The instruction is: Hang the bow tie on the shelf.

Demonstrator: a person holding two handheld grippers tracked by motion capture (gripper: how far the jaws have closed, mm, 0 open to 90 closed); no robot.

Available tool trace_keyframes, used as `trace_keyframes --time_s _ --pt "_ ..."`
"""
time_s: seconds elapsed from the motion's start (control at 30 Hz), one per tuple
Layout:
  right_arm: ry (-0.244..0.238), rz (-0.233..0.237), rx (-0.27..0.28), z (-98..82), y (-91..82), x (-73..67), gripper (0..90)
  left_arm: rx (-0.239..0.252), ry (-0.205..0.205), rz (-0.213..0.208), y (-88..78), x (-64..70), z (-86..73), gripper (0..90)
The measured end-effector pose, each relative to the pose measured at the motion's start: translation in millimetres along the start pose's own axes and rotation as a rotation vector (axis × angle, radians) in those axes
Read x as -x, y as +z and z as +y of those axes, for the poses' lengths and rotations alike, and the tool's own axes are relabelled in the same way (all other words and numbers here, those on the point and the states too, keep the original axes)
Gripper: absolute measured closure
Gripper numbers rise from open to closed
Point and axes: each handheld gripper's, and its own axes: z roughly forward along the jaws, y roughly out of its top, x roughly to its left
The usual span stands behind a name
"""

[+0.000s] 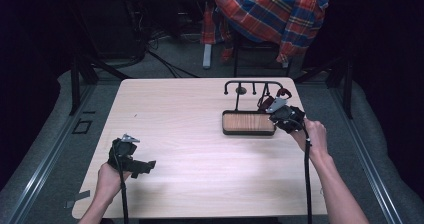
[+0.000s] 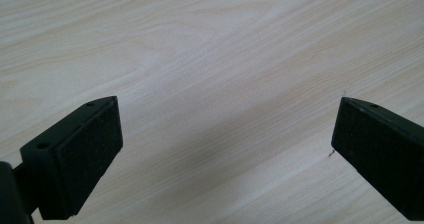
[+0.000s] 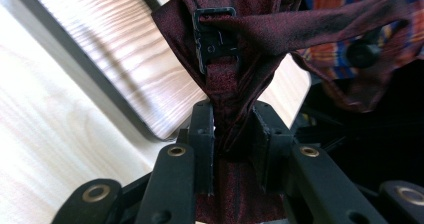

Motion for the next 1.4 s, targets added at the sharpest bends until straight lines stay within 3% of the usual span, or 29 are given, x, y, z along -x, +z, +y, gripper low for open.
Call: trace_keyframes --time_s 0.07,0.1,0.27,0.3,0.33,0.37,0.43,0.5,0.8,1.0,1.17,1.4 --pt "0.005 0.005 -0.001 -0.4 2.0 -0.5 73.3 0.000 0.001 0.000 0.1 0.0 0.0 0.1" --pt "0.022 0.037 -0.004 -1.9 6.1 0.2 73.3 0.000 0.002 0.001 0.1 0.2 0.1 0.1" --pt "0.066 0.101 -0.018 -7.5 13.4 6.1 73.2 -0.001 0.000 0.000 0.1 0.2 0.0 0.1" --pt "0.109 0.137 0.001 -11.9 17.9 9.0 73.0 -0.001 0.000 0.001 0.4 0.2 0.1 0.1" --pt "0.109 0.137 0.001 -11.9 17.9 9.0 73.0 -0.001 0.000 0.001 0.4 0.2 0.1 0.1" --pt "0.151 0.177 0.017 -15.9 20.2 14.3 73.0 -0.005 0.000 0.001 0.4 0.5 0.1 0.1" --pt "0.155 0.183 0.017 -16.5 20.7 15.6 73.0 -0.004 0.002 0.001 0.5 0.5 0.2 0.1" --pt "0.182 0.217 0.026 -19.0 25.3 21.2 73.0 -0.005 0.001 0.000 0.8 0.5 0.1 0.2" --pt "0.162 0.173 0.063 -18.1 17.2 21.4 73.0 -0.004 0.000 0.001 0.1 -0.1 -0.3 0.2" --pt "0.193 0.156 0.055 -20.1 8.9 22.3 73.1 0.000 0.001 -0.002 -1.3 -0.9 -0.9 0.2" --pt "0.241 0.110 0.046 -32.0 -1.7 23.7 73.2 -0.003 0.002 -0.005 -1.4 -0.9 -0.6 0.2" --pt "0.257 0.085 0.056 -40.1 -16.9 22.9 73.3 -0.004 -0.003 -0.004 -0.8 0.1 -0.3 0.2"
